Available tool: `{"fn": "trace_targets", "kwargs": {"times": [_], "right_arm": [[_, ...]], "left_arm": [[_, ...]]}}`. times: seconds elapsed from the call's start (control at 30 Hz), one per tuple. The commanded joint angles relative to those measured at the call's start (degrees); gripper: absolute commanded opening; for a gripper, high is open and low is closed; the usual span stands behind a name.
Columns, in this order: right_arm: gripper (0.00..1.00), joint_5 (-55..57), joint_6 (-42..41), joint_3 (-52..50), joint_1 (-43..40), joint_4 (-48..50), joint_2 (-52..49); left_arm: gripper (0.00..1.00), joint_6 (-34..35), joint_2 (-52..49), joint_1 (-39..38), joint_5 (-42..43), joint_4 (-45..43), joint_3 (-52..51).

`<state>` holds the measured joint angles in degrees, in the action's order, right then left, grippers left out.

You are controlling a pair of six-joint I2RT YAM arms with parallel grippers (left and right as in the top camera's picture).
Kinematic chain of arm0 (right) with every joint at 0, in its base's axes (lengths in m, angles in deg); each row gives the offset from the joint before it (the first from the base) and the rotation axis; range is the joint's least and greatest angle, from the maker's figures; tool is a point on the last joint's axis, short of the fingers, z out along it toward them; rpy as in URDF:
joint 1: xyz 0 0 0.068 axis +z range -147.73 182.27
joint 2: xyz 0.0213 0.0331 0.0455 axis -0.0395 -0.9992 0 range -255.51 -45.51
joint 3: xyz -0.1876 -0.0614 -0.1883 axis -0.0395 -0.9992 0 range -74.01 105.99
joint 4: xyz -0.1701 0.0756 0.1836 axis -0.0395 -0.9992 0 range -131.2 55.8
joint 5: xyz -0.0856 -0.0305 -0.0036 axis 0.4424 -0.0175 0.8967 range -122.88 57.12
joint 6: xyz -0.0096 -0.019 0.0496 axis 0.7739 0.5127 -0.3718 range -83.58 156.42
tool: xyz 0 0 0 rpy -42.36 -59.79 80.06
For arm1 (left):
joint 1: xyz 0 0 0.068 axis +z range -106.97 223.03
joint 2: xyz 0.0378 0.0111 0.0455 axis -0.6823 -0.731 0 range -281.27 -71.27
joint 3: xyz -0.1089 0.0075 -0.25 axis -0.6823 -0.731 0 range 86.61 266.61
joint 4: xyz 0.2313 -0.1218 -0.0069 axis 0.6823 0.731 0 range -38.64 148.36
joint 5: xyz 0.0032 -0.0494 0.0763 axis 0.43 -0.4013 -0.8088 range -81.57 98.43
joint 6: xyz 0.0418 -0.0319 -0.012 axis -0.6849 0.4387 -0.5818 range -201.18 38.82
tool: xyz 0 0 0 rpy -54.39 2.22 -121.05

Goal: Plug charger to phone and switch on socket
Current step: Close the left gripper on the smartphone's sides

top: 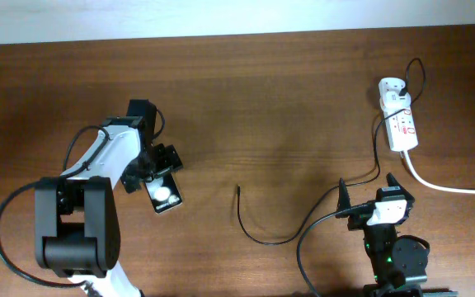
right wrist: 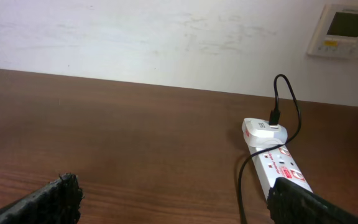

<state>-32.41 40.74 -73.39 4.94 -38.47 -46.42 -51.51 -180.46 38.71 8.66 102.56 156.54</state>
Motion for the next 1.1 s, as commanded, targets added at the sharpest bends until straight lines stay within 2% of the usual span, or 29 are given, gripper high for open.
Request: {"fn": "trace_targets", "kwargs": {"times": [0.0,1.07], "right_arm": [[0.99,0.87,-0.24,-0.31,0.31,-0.33,0.44],[0.99,0.85,-0.24,-0.31,0.31,-0.33,0.44]], "left_arm": [[0.99,0.76,-0.63,0.31,0.02,-0.87,-0.52],[0.99,0.74,-0.63,0.31,0.0,-4.74,-3.58]]}}
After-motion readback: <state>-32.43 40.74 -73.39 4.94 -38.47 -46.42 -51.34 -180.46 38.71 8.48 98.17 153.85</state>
